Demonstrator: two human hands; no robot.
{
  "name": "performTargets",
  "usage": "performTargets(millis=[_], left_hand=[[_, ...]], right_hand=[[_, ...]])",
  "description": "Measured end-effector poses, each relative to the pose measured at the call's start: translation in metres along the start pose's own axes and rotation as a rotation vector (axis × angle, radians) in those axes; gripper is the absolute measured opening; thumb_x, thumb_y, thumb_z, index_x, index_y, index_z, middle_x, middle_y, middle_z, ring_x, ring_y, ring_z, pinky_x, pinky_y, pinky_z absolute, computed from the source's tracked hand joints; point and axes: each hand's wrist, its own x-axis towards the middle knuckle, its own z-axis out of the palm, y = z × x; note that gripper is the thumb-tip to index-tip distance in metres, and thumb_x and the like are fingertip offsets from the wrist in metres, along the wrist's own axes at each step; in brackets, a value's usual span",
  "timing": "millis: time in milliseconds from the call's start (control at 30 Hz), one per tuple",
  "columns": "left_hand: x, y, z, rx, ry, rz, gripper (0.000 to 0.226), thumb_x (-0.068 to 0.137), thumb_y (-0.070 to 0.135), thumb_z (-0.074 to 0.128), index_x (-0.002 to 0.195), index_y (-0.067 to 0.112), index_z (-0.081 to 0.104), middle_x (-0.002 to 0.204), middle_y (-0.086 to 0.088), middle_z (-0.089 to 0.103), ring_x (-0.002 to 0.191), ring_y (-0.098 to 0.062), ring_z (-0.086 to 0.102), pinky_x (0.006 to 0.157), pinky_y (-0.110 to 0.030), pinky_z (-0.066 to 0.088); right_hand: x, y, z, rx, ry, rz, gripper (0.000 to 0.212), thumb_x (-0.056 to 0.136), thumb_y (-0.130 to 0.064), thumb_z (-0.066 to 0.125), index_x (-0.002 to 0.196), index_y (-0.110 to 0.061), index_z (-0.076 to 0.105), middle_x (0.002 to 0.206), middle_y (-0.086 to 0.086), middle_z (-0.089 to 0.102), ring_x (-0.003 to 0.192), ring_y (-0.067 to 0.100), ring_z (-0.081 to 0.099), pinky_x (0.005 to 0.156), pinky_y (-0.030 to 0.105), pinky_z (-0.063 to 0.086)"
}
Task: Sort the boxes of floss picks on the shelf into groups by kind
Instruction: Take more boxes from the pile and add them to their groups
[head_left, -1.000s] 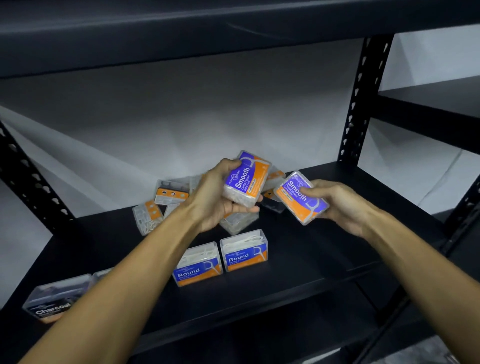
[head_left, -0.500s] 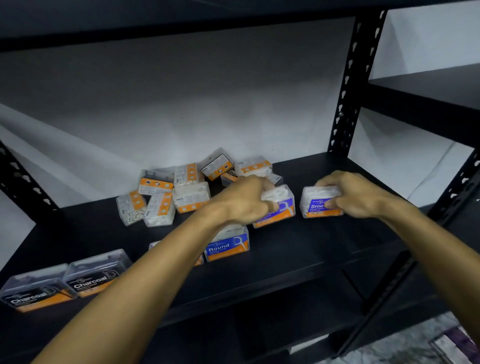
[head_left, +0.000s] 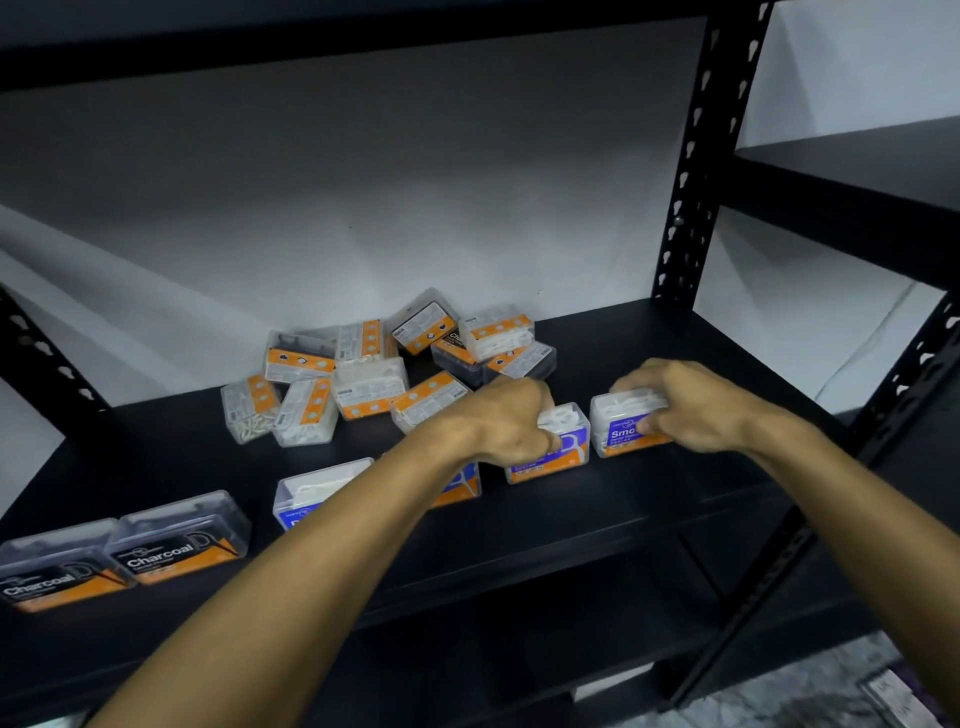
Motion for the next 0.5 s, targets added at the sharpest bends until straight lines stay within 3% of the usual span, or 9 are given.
performTargets(millis=[500], left_hand=[[0.0102,0.0065,0.0057,-0.024,-0.007,-0.005,0.039,0.090,0.035,0.065,0.124,0.020,0.055,0.115,-0.001,0.064,0.102,-0.017,0.062,0.089,-0.041,0.054]], right_hand=[[0.0050,0.0062,0.0040,0.010,-0.008,-0.026,0.048,0.082,-0.012,0.068,0.126,-0.026,0.057,0.117,-0.005,0.053,0.107,0.014,0.051,0.095,0.040,0.046]])
